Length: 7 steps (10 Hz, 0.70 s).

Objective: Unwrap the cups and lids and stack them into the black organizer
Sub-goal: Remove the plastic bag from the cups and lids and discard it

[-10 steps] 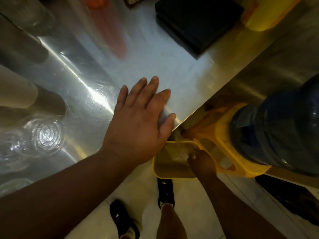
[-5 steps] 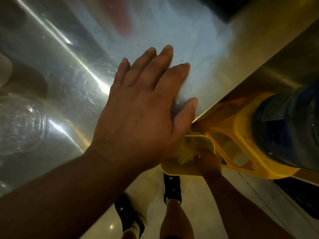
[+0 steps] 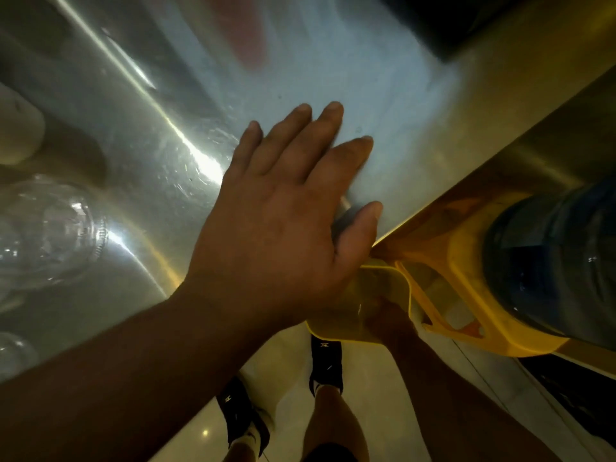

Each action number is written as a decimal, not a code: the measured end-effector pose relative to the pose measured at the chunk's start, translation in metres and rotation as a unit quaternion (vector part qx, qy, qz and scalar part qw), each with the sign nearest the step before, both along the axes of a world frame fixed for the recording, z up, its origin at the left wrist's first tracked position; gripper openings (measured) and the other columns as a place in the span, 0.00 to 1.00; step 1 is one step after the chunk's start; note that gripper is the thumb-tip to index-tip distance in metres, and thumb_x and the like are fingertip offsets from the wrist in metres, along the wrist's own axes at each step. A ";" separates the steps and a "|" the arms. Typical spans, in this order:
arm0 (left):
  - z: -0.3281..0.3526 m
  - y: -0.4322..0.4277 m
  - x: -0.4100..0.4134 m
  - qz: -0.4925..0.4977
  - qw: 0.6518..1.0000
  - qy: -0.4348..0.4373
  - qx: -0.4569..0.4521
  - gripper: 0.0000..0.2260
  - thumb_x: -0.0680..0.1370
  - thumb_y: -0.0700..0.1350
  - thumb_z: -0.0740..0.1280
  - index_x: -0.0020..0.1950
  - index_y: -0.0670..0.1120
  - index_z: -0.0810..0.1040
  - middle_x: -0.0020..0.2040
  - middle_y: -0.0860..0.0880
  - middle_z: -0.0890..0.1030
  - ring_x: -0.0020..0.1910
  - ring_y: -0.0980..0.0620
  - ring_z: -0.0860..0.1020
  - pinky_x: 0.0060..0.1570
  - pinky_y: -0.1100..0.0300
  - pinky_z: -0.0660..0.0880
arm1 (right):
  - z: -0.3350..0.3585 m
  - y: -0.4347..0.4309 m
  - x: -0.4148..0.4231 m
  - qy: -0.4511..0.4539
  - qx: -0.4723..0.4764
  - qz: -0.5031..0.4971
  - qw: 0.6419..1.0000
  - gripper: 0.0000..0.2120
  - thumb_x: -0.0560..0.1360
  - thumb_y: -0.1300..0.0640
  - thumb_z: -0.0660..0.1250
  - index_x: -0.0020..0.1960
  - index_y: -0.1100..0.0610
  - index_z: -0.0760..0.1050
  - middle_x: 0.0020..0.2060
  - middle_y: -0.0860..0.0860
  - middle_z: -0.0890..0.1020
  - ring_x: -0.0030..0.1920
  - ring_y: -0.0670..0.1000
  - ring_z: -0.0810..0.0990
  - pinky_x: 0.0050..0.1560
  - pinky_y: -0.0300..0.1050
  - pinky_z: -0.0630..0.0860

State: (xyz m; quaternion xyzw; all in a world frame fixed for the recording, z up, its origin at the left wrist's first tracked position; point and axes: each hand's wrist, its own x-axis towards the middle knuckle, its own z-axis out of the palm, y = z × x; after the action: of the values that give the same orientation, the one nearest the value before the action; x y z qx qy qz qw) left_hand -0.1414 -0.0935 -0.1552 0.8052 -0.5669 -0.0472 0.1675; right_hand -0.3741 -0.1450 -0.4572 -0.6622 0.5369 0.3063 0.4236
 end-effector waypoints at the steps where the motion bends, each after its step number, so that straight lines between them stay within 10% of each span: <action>1: 0.000 0.001 -0.001 -0.003 1.000 -0.004 -0.014 0.25 0.80 0.58 0.63 0.74 0.48 0.72 0.78 0.43 0.67 0.78 0.43 0.61 0.75 0.37 0.56 | 0.025 -0.002 -0.001 0.018 0.036 0.036 0.999 0.22 0.80 0.53 0.64 0.73 0.58 0.69 0.68 0.58 0.75 0.67 0.58 0.74 0.67 0.49 0.69; 7: 0.087 0.043 0.018 -0.038 0.972 0.099 0.212 0.28 0.78 0.57 0.66 0.78 0.54 0.65 0.81 0.47 0.61 0.78 0.46 0.60 0.75 0.49 0.60 | 0.268 -0.040 0.036 0.016 -0.034 0.192 0.981 0.26 0.76 0.51 0.71 0.72 0.54 0.71 0.66 0.56 0.78 0.65 0.58 0.77 0.63 0.51 0.73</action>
State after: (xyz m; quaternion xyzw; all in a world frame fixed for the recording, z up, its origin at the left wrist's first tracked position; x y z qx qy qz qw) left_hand -0.1235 -0.0503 -0.0684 0.7916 -0.5546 -0.2523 0.0466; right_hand -0.3378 -0.1848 -0.1890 -0.7619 0.4166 0.3737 0.3260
